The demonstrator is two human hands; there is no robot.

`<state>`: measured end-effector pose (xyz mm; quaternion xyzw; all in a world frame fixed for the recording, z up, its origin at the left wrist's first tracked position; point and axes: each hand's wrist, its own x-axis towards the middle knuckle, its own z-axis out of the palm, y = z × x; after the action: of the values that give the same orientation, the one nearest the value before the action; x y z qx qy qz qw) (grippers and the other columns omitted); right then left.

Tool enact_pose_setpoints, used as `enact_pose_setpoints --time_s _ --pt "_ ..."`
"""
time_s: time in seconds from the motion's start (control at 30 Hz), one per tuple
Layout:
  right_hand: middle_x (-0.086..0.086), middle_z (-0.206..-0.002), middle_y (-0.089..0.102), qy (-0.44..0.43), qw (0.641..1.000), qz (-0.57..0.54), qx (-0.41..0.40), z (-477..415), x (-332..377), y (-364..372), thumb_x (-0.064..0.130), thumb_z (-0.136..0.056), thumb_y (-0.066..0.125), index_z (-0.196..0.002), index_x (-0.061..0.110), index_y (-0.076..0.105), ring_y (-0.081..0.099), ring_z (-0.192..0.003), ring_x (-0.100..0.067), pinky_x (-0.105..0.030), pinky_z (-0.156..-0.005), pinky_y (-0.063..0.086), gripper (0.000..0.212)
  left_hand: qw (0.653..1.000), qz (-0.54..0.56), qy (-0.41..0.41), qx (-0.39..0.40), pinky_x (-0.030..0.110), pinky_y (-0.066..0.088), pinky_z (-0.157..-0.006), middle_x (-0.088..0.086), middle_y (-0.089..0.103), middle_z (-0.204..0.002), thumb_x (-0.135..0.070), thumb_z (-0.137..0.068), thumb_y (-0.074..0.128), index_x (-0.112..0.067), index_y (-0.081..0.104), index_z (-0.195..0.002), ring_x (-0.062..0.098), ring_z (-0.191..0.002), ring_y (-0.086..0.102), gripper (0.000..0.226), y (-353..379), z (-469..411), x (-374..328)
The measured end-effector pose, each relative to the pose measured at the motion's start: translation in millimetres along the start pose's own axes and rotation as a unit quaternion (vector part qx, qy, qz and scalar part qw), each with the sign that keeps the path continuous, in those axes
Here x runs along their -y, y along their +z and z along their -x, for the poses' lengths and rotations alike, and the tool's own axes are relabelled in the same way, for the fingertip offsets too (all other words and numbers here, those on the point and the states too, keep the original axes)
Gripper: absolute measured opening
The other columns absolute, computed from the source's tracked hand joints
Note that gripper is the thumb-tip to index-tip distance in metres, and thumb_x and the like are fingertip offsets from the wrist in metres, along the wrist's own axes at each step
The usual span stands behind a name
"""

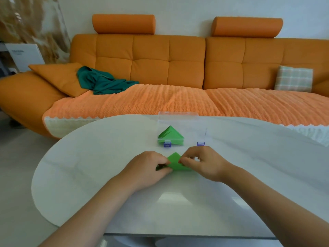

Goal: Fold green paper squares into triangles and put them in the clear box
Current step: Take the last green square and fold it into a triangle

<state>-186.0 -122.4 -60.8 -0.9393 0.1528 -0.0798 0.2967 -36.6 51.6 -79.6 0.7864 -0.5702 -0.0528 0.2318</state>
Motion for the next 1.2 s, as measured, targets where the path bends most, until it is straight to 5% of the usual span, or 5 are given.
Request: enact_pose_setpoints --time_s 0.17,0.37,0.67,0.97,1.2 --pt "0.029 -0.080 0.057 0.030 0.997 0.039 -0.054 1.3 -23.8 -7.8 0.024 -0.095 0.056 -0.105 0.032 0.073 0.054 -0.073 0.007 -0.006 -0.067 0.037 0.021 0.999 0.011 0.030 0.028 0.037 0.050 -0.080 -0.015 0.064 -0.086 -0.058 -0.086 0.056 -0.030 0.072 -0.087 0.004 -0.088 0.056 0.032 11.3 -10.8 -14.4" --pt "0.001 -0.125 0.050 0.038 0.985 0.170 -0.016 -7.7 -38.1 -1.3 0.050 -0.094 0.056 -0.136 0.030 0.055 0.049 -0.117 -0.020 -0.031 -0.099 0.040 0.047 0.998 0.010 0.048 0.025 0.032 0.047 -0.087 -0.018 0.067 -0.097 -0.045 -0.087 0.068 -0.029 0.075 -0.090 0.002 -0.097 0.054 0.017 17.4 -17.1 -27.0" --pt "0.003 -0.112 0.055 0.031 0.996 0.084 -0.022 -13.8 -33.1 -2.8 0.040 -0.087 0.068 -0.108 0.035 0.069 0.055 -0.105 -0.018 -0.033 -0.094 0.045 0.022 0.999 0.009 0.044 0.030 0.033 0.047 -0.080 -0.016 0.062 -0.084 -0.045 -0.087 0.067 -0.030 0.070 -0.082 0.004 -0.088 0.052 0.016 20.9 -22.7 -36.2" --pt "0.007 -0.121 0.053 0.010 0.991 0.132 -0.011 -9.2 -30.3 -0.9 0.049 -0.089 0.062 -0.119 0.036 0.066 0.048 -0.112 -0.017 -0.038 -0.099 0.040 0.033 0.998 -0.009 0.049 0.048 0.028 0.044 -0.076 -0.015 0.057 -0.081 -0.044 -0.089 0.065 -0.033 0.060 -0.074 0.003 -0.083 0.048 0.019 17.4 -16.2 -37.5" --pt "0.016 -0.086 0.058 0.046 0.997 -0.046 -0.039 -8.7 -23.0 -1.3 0.020 -0.084 0.073 -0.103 0.034 0.059 0.054 -0.073 -0.004 -0.020 -0.070 0.043 0.027 0.999 0.037 0.033 -0.006 0.021 0.039 -0.094 -0.019 0.056 -0.109 -0.039 -0.088 0.069 -0.028 0.069 -0.082 0.001 -0.109 0.048 0.013 20.3 -12.8 -31.6"
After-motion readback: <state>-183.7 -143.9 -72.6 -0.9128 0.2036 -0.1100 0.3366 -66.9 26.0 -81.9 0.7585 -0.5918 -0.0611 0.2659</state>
